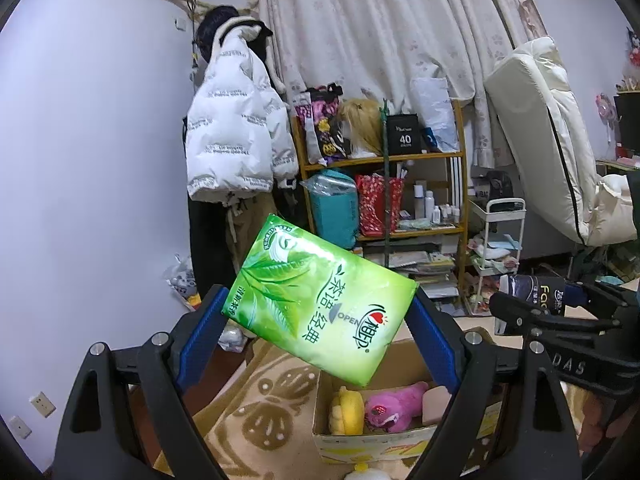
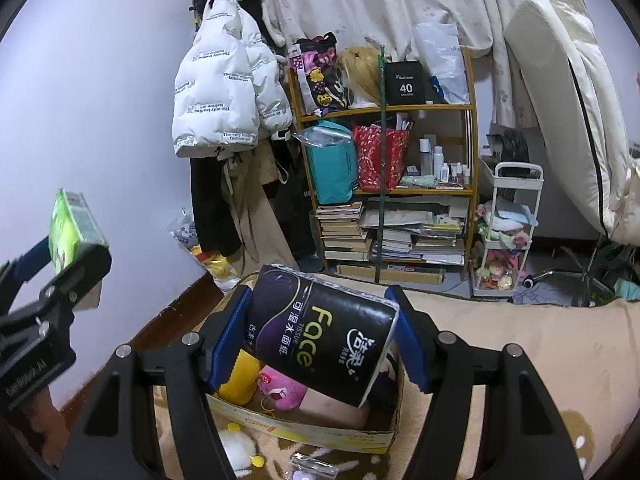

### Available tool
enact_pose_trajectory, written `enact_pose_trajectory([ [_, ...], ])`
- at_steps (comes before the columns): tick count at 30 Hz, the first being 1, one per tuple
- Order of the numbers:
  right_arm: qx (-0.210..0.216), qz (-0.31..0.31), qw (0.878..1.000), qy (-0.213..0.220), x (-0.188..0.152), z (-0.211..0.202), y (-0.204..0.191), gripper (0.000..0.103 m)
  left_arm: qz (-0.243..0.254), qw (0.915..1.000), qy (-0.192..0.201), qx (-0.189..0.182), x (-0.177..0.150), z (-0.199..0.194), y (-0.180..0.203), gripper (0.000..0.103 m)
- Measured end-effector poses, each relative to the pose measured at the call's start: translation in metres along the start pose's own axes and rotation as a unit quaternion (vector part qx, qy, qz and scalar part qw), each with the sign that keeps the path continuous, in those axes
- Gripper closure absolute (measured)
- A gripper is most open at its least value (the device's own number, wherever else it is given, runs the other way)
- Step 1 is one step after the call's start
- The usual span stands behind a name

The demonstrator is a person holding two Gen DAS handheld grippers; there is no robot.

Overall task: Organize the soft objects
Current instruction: 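Lift the green pack with the left tool while the right tool carries the black pack over the box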

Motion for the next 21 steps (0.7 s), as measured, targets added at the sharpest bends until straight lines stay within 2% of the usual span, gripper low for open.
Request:
enact_pose_trajectory([
  [7, -0.004, 0.021, 1.000, -0.008, -0.017, 0.011, 0.013, 0.032, 0.031, 0.9995, 0.002, 0.005, -0.011, 0.005, 0.008, 0.017],
  [21, 0.012, 0.036, 0.998, -0.051, -0.047, 0.045, 0.017, 0.031, 0.008, 0.9969, -0.072, -0.029, -0.058, 0.049, 0.010, 0.017],
])
Point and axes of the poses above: each gripper's, at about its wrist camera, not at the fingertips, and z roughly the way its jaws point, y to its right, x to its top, the point moved 7 cm from there along z, roughly the way its jaws point, and after that the axes turned 6 degrees about y, right-handed, at the moved point
